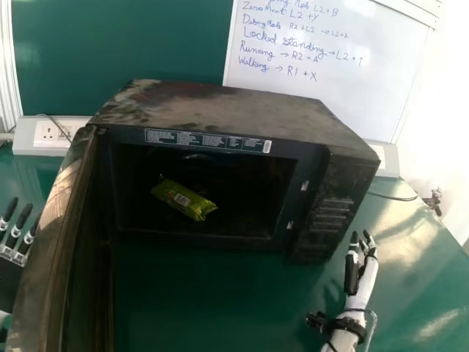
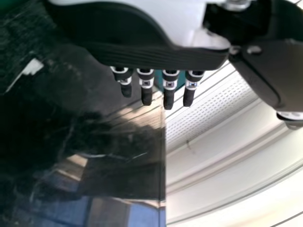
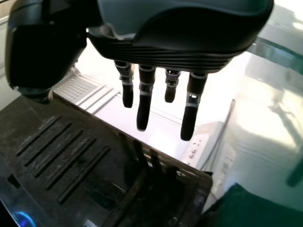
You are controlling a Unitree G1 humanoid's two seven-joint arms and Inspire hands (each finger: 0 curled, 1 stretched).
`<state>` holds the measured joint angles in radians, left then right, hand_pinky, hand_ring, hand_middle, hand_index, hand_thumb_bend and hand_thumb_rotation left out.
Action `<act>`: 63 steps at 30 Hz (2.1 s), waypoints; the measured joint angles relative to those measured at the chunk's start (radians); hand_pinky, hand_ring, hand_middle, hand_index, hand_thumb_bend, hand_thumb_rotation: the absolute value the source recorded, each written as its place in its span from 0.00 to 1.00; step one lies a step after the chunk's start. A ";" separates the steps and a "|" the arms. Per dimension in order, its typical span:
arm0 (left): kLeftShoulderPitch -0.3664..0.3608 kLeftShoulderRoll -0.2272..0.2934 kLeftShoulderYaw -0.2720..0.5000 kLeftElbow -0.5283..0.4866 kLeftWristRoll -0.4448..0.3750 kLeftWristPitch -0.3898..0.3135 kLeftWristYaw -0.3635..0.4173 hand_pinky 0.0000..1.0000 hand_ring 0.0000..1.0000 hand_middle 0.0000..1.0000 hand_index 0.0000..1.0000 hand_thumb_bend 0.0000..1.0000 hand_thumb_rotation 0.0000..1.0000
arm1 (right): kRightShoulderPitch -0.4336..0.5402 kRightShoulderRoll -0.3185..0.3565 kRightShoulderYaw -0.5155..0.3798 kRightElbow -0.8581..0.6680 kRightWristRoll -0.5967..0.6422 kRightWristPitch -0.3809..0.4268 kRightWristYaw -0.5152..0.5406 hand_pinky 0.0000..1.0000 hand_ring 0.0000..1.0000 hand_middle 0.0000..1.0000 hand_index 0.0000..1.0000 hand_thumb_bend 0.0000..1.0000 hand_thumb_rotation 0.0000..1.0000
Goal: Put biscuit inside oven
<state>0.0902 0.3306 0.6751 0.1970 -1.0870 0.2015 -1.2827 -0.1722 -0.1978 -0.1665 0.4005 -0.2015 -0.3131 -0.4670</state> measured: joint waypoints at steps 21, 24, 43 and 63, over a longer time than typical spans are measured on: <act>0.006 -0.047 -0.138 -0.075 0.066 -0.018 -0.050 0.00 0.26 0.34 0.19 0.00 0.78 | 0.000 0.001 -0.013 -0.003 0.015 0.015 0.028 0.64 0.74 0.84 0.92 0.81 1.00; -0.002 -0.046 -0.153 -0.068 0.094 -0.040 -0.085 0.00 0.27 0.34 0.19 0.00 0.77 | 0.000 0.001 -0.014 -0.003 0.016 0.015 0.029 0.63 0.73 0.83 0.91 0.81 1.00; -0.037 -0.047 -0.192 -0.041 0.155 -0.090 -0.107 0.00 0.26 0.33 0.19 0.00 0.81 | -0.001 0.002 -0.013 -0.003 0.013 0.015 0.028 0.62 0.74 0.83 0.90 0.82 1.00; -0.080 -0.045 -0.277 -0.066 0.388 -0.291 0.093 0.00 0.67 0.78 0.76 0.00 0.01 | -0.003 0.005 -0.022 0.000 0.013 0.016 0.010 0.63 0.74 0.82 0.89 0.83 1.00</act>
<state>0.0103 0.2855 0.3978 0.1307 -0.6988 -0.0898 -1.1898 -0.1753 -0.1930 -0.1890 0.4001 -0.1882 -0.2973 -0.4566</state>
